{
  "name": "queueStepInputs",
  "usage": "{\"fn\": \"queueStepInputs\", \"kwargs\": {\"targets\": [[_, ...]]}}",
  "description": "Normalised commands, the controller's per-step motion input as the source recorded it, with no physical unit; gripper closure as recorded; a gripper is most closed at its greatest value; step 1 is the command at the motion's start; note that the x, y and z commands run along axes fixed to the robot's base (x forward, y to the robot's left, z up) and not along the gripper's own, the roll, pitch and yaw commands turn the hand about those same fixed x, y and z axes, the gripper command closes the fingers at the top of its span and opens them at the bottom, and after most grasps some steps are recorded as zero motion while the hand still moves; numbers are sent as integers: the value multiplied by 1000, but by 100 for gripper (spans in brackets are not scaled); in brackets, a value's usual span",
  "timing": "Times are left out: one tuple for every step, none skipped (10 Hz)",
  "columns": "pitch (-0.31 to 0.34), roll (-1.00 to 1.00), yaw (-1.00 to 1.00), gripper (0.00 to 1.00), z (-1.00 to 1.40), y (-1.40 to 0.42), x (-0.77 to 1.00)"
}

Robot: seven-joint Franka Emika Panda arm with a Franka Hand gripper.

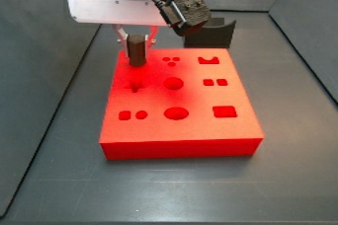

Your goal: Insert the hexagon object.

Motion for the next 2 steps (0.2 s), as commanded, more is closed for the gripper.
{"fn": "queueStepInputs", "kwargs": {"targets": [[179,121,0,100,-537,0,66],[0,0,0,100,0,0,0]]}}
